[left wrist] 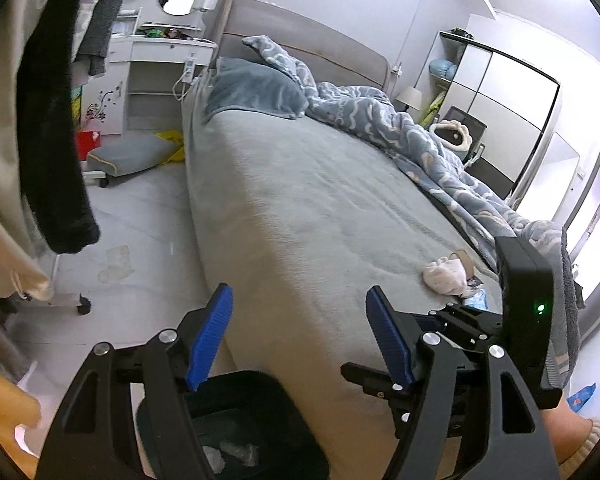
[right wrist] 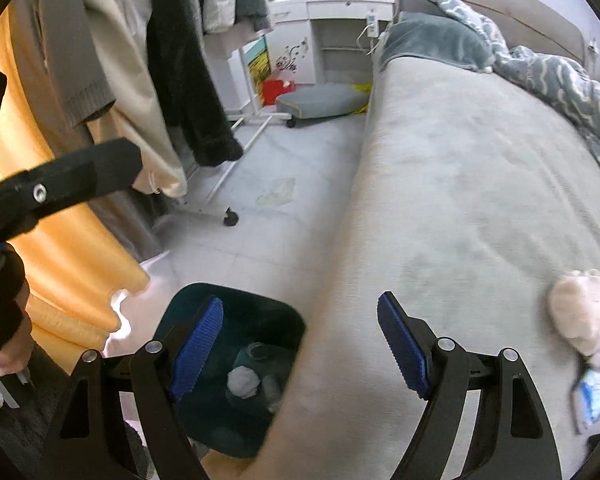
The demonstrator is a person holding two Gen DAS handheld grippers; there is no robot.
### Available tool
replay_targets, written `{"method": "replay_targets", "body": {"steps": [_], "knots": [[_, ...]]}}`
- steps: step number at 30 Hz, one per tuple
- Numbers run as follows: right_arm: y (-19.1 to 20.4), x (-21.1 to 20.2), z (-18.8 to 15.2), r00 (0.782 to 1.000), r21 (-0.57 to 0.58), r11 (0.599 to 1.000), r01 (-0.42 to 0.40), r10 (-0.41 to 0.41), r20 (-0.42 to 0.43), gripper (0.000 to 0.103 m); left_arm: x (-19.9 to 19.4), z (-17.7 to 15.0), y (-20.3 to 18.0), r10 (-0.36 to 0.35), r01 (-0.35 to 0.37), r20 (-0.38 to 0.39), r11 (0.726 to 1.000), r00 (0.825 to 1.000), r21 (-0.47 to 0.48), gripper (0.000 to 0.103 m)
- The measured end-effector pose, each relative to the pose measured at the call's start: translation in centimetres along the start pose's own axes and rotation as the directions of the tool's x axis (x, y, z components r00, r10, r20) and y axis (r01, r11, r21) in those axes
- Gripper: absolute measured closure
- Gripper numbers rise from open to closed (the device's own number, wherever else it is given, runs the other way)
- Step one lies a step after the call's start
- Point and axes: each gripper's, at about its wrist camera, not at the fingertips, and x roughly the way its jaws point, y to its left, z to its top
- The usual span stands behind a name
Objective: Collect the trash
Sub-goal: 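Move both open grippers back toward the remaining trash on the bed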
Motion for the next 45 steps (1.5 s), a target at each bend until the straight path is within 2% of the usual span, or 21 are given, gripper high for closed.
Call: {"method": "replay_targets", "body": {"steps": [15, 23, 26, 28, 31, 39, 45], "knots": [[-7.9, -5.5, -3.1, 0.996, 0.073, 0.994, 0.077, -0.081, 0.049, 0.022, 4.0, 0.5, -7.4, -0.060, 0.060, -0.021, 0.997, 0.998, 0.040, 0.025], [-11.0, -7.9, -5.2, 0.990, 0.111, 0.987, 0.119, -0.126, 0.058, 0.022, 4.6, 0.8, -11.7, -0.076, 0.076, -0.002, 0.991, 0.997, 0.112, 0.023], [-12.6, -8.8, -6.2, 0.988, 0.131, 0.983, 0.131, -0.139, 0.059, 0.023, 4.7, 1.0, -13.3, -0.059, 0.055, 0.018, 0.983, 0.998, 0.173, 0.022], [-13.4, -9.4, -6.7, 0.987, 0.142, 0.980, 0.138, -0.148, 0.059, 0.029, 4.9, 1.0, -14.3, -0.048, 0.040, 0.032, 0.975, 0.998, 0.217, 0.020], [-14.9, -10.2, -7.7, 0.985, 0.161, 0.975, 0.150, -0.161, 0.056, 0.033, 5.5, 0.8, -15.3, -0.051, 0.041, 0.032, 0.966, 0.998, 0.257, 0.019], [-17.7, -11.9, -9.2, 0.982, 0.182, 0.969, 0.170, -0.182, 0.053, 0.037, 8.9, 0.0, -17.5, -0.086, 0.095, -0.044, 0.948, 0.995, 0.305, 0.017], [-19.6, -12.5, -10.4, 0.982, 0.175, 0.968, 0.180, -0.186, 0.018, 0.038, 10.4, -0.7, -19.2, -0.090, 0.105, -0.059, 0.926, 0.994, 0.361, 0.017]]}}
